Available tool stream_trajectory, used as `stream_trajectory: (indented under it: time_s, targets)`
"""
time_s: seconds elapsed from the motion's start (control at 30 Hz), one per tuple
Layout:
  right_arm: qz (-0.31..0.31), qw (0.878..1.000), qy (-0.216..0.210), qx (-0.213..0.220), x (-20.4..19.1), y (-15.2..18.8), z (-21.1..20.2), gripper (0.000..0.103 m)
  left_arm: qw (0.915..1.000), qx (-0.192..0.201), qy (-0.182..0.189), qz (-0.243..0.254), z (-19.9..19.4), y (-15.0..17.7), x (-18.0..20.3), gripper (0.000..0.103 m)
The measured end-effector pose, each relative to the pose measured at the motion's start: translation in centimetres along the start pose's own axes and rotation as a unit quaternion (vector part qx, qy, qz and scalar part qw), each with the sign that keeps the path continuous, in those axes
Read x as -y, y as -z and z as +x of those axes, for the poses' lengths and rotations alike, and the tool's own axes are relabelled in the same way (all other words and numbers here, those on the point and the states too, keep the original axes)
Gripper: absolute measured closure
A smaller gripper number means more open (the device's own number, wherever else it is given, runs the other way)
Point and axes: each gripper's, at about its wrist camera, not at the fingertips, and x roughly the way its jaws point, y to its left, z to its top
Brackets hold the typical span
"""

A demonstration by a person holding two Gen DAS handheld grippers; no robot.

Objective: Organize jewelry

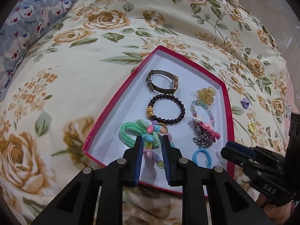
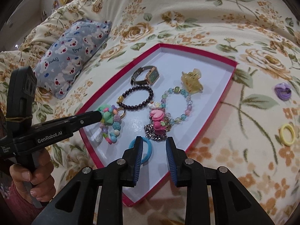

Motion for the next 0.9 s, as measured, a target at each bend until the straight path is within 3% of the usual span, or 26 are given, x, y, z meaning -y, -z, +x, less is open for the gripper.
stream_trajectory:
  time_s: [0.17, 0.47, 0.7, 0.9]
  targets:
    - [0.014, 0.999, -0.005, 0.028, 0.7, 0.1, -0.9, 0.071, 0.9998, 0.020, -0.002, 0.003, -1.5, 0.3, 0.5, 0.064]
    - [0.032, 0.995, -0.021, 0.094, 1.0, 0.8, -2.9, 0.044, 0.9989, 0.042, -0.010, -0.018, -3.9, 2.1, -0.2, 0.030]
    - [0.036, 0.989, -0.050, 0.135, 0.8, 1.4, -4.3, 0.025, 0.9973, 0.044, -0.001, -0.059, -5.3, 3.0, -1.7, 0.017]
    - [0.040, 0.987, -0.063, 0.142, 0.5, 2.6, -4.3, 0.020, 0.9959, 0.048, 0.007, -0.076, -6.2, 4.1, -2.1, 0.011]
